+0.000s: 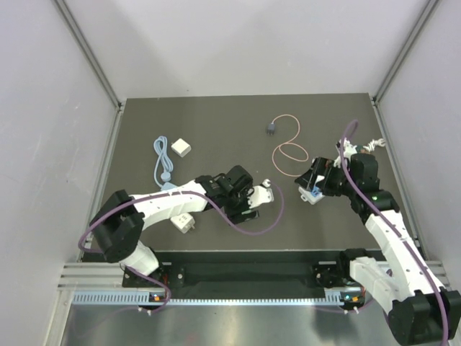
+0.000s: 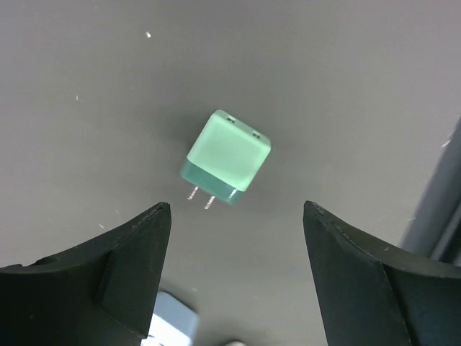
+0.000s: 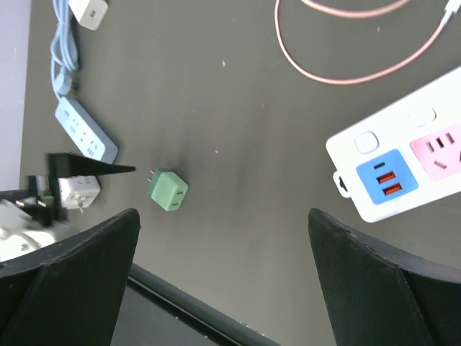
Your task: Insert the plug
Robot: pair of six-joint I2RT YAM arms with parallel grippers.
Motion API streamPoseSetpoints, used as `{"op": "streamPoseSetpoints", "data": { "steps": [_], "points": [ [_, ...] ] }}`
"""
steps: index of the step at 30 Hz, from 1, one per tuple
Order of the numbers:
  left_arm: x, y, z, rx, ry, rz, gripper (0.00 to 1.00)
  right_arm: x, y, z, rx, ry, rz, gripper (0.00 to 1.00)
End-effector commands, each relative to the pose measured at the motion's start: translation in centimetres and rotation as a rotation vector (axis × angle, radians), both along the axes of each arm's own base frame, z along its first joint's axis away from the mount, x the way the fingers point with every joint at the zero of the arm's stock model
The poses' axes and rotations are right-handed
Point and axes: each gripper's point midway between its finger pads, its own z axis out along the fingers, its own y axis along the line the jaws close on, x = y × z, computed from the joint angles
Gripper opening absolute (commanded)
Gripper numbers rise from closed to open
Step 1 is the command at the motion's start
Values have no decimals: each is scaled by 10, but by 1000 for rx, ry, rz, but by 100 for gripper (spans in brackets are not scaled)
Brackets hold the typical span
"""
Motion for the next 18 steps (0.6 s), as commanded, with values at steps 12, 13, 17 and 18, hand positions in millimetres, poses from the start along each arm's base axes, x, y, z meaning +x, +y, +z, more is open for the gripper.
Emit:
{"op": "streamPoseSetpoints", "data": {
  "steps": [12,13,17,18],
  "points": [
    [26,-17,-34,12,-90,-295,77,7,1,59,11,-185,13,100],
    [28,-17,-36,20,-93,-293,75,8,1,60,11,-188,12,100],
    [33,-16,-42,18,-96,-279,65,7,1,55,13,-178,10,100],
    [33,-16,-42,10,-95,-279,61,7,1,55,17,-175,9,100]
  ]
}}
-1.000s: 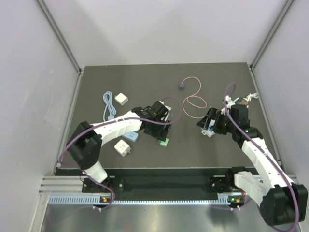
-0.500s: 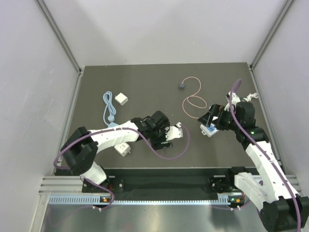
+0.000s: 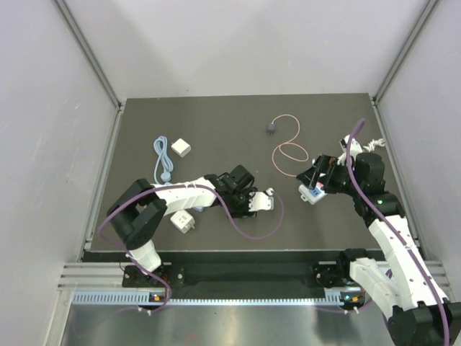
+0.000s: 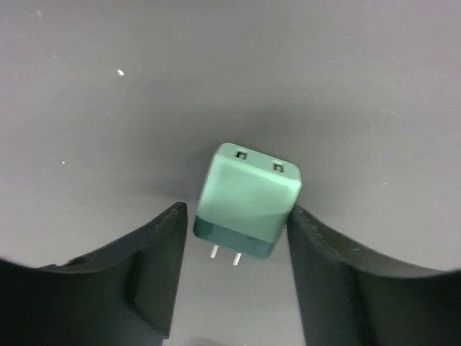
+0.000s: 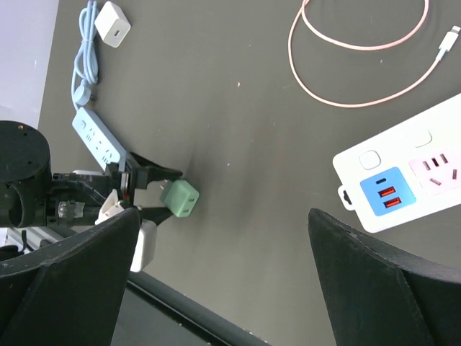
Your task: Insert the plug
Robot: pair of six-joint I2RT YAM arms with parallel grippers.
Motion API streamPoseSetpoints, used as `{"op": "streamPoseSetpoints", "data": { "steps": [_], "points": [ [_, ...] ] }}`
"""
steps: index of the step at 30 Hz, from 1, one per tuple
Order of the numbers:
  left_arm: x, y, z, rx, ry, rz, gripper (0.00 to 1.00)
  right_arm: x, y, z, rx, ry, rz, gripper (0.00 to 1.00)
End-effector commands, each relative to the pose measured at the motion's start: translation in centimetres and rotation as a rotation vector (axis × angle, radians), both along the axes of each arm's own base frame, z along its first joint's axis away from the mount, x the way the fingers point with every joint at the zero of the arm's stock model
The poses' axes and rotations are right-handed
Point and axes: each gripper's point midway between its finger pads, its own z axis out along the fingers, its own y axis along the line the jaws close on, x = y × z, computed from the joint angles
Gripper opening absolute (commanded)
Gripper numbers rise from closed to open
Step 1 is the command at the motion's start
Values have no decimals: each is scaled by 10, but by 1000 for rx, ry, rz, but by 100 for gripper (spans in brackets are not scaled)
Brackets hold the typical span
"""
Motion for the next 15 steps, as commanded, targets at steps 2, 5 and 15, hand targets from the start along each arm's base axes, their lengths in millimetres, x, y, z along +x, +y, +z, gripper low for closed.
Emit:
{"op": "streamPoseSetpoints", "data": {
  "steps": [2,5,15],
  "points": [
    [14,-15,10,-75,-51,-17,36,6,2,19,13,-68,4,100],
    [19,-18,22,-114,-44,12,11,3,4,7,19,-42,19,100],
    [9,-58,123,-547,-21,141,0,-5,43,-17,250,25,156,78]
  ]
}}
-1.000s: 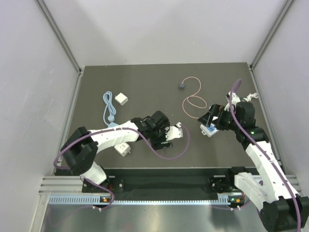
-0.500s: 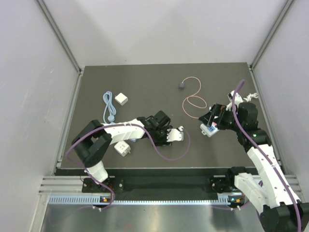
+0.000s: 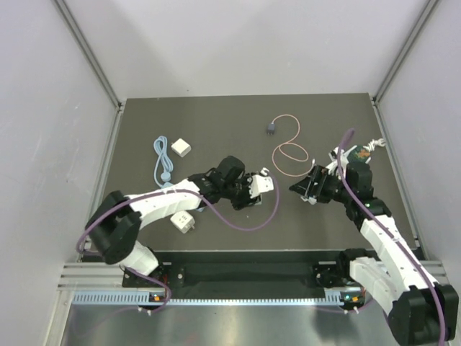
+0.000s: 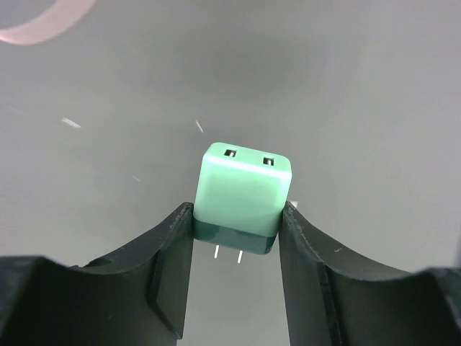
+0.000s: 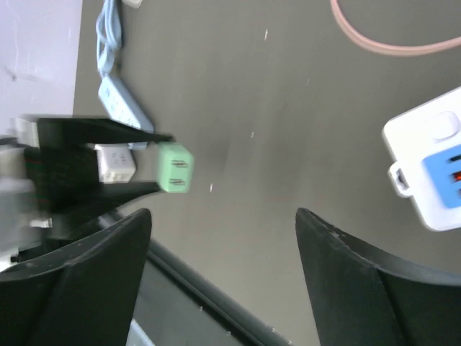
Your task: Insert the plug
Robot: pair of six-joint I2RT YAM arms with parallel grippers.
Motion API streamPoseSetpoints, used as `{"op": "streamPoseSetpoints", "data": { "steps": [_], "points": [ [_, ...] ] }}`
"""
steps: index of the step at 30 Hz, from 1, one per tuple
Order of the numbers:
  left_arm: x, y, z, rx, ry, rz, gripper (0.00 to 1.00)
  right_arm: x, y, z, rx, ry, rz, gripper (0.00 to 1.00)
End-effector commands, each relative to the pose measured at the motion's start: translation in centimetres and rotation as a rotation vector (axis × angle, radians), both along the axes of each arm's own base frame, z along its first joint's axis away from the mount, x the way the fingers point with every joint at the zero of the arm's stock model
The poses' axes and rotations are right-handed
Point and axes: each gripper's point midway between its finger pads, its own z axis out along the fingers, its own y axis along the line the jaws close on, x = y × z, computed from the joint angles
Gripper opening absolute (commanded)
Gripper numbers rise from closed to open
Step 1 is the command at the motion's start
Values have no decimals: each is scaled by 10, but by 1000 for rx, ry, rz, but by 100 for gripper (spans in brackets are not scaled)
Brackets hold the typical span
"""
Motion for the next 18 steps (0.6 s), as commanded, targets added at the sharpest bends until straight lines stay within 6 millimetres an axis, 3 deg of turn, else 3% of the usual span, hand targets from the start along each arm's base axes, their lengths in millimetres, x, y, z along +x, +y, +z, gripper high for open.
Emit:
{"op": "streamPoseSetpoints", "data": {
  "steps": [1,2,3,6,12,18],
  "points": [
    [-1,-32,75,-308,-32,30,0,5,26,26,140,-62,83,76],
    [-2,-33,89,-348,-49,28,0,5,29,25,149,-53,94,73],
    [-4,-33,93,-361,-41,35,0,4,32,26,167,-41,97,66],
    [-3,-33,111,-411,-70,45,0,2,50,37,227,-52,153,60],
    [-9,-33,120,-433,-61,31,0,5,86,54,250,-61,238,61],
    [-16,-30,120,-449,-59,19,0,-2,123,49,229,-26,305,62]
  ]
}}
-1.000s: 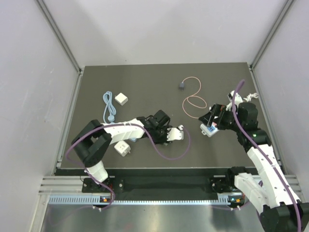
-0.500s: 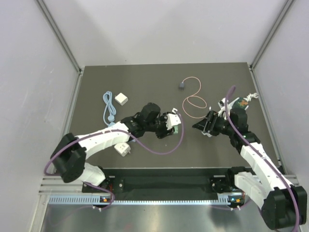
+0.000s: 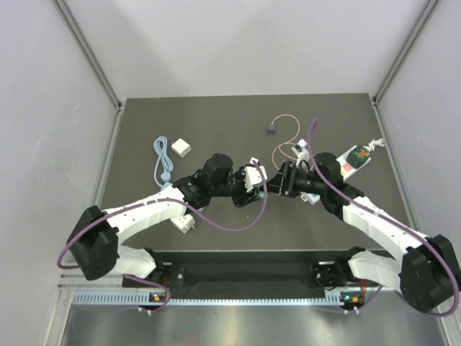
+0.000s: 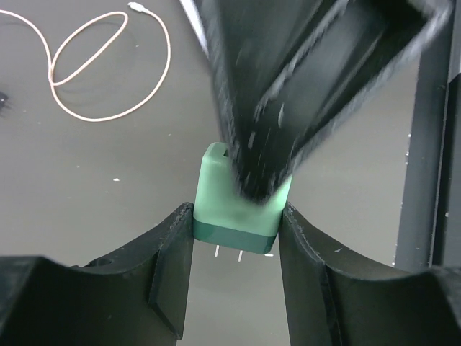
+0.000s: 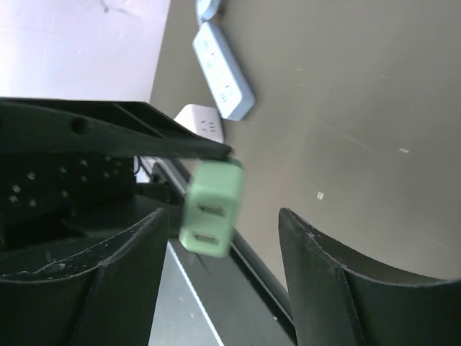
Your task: Insert the plug
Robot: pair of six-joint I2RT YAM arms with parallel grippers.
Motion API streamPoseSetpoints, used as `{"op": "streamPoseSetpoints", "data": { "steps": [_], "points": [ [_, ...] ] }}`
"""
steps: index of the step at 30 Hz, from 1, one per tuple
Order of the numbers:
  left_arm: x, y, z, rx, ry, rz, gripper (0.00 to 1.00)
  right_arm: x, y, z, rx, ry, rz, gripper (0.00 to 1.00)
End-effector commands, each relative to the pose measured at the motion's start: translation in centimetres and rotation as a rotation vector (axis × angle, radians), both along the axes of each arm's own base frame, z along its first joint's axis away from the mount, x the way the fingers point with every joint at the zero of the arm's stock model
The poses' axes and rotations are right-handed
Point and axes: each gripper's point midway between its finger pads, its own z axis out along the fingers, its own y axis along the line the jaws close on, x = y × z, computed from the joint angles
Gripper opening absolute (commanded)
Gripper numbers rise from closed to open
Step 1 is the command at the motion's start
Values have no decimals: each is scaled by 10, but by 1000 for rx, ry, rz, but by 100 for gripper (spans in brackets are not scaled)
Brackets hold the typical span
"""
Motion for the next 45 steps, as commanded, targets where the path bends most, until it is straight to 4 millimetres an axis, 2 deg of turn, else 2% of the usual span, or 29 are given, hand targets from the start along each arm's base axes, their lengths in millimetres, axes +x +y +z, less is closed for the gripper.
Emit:
{"op": "streamPoseSetpoints", "data": {
  "steps": [1,5,6,8,9,10,11,12,13,15,16,18,20,22,23,24,25,30,31,32,34,35,36,38,39,40,42,44,45],
  "points": [
    [-6,-7,30,-99,-47,-34,0,10,25,29,44,-89,20,60],
    [-8,-3,31,-99,-59,-31,0,7,32,22,42,-65,24,43],
    [-8,-2,31,-100,-63,-32,0,6,33,20,41,-63,27,32],
    [-9,-1,35,-106,-71,-28,0,6,33,19,37,-56,24,22],
    [-9,0,35,-107,-67,-27,0,7,33,20,37,-62,25,10],
    [-9,-1,36,-111,-66,-28,0,6,33,22,39,-67,26,5],
    [-8,-1,38,-118,-68,-17,0,7,32,23,36,-71,21,0],
    [-7,-2,40,-133,-51,3,5,8,31,25,24,-66,16,0],
    [-5,-2,43,-145,-46,16,12,9,30,26,15,-66,11,0],
    [-10,-4,48,-165,-27,0,84,13,26,27,-33,-65,-8,0],
    [-11,-3,53,-181,-26,5,99,15,23,25,-64,-56,-23,0],
    [-11,-4,63,-218,-5,31,99,21,13,16,-144,-49,-52,0],
    [-8,-1,76,-247,-10,69,99,32,2,17,-181,-57,-97,0],
    [1,8,86,-250,33,181,99,40,-16,9,-238,-16,-151,0],
    [2,11,86,-231,53,207,99,47,-28,3,-281,-9,-197,0],
    [5,14,96,-224,56,232,99,52,-48,-4,-322,37,-253,0],
    [3,19,91,-192,79,251,99,57,-61,-8,-344,55,-288,0],
    [1,38,103,-232,74,333,99,79,-144,-17,-496,157,-526,0],
    [7,49,120,-292,42,410,99,83,-159,-21,-543,177,-578,0],
    [12,57,125,-336,61,484,99,85,-168,-20,-564,192,-611,0],
    [23,82,128,-392,92,666,99,90,-195,-20,-635,244,-721,0],
    [25,90,124,-378,101,711,99,92,-200,-18,-648,262,-749,0],
    [24,92,127,-366,99,708,99,95,-208,-12,-665,275,-779,0],
    [21,95,112,-265,111,701,99,100,-219,-17,-703,316,-828,0],
    [22,96,114,-247,106,703,99,105,-225,-14,-705,320,-851,0],
    [24,96,106,-207,107,710,98,109,-230,-20,-720,351,-873,0],
    [35,111,96,-159,81,811,92,114,-242,-22,-734,381,-912,0],
    [40,119,92,-155,68,869,91,118,-251,-30,-767,413,-943,0],
    [41,122,91,-170,54,882,93,122,-264,-28,-765,419,-989,0]
  ]
}}
